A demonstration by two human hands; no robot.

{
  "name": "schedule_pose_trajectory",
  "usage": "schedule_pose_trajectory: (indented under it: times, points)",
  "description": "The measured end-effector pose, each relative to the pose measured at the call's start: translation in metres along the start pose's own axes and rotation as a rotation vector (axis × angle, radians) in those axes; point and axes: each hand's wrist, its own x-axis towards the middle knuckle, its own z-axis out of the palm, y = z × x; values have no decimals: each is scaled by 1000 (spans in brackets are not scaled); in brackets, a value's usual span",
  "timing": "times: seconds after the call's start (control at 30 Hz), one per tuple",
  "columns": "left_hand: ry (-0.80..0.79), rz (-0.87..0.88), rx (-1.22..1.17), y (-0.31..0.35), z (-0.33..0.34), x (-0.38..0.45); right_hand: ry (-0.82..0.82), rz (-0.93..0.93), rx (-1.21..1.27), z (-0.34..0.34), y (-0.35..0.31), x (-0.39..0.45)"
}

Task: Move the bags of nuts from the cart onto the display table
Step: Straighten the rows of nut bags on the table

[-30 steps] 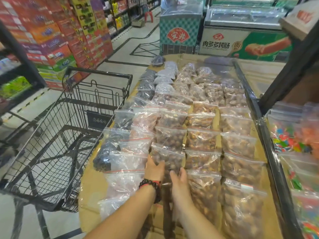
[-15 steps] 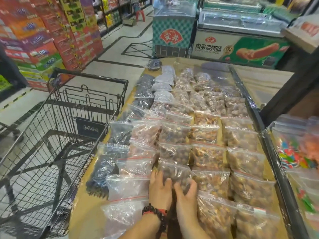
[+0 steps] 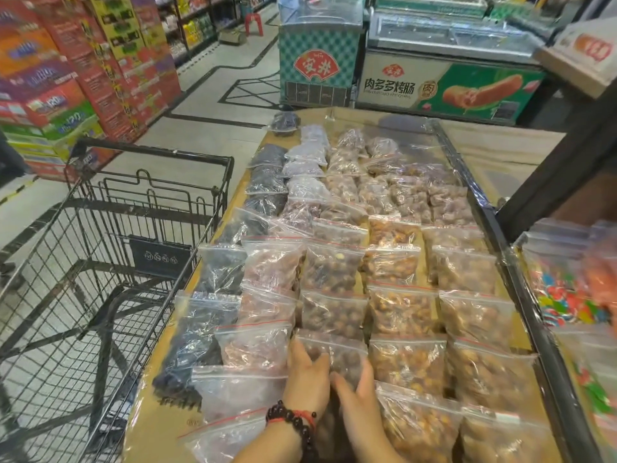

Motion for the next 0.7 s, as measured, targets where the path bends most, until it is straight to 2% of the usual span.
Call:
schedule_pose_trajectory:
  times: [0.17, 0.3, 0.37, 0.47, 0.7]
  points:
    - [-86, 119, -48, 40, -20, 5, -7, -20, 183, -3, -17, 11]
    - [-51, 243, -67, 68, -34, 31, 27, -138, 73, -2, -38, 22]
    - [-72, 186, -67, 80, -37, 55, 40, -176, 1, -1, -51, 37]
    - [-146, -40, 6, 83, -32, 88, 62, -144, 43, 4, -66, 65]
    - [-168, 22, 357, 72, -26, 116, 104, 42, 181, 16, -60, 89]
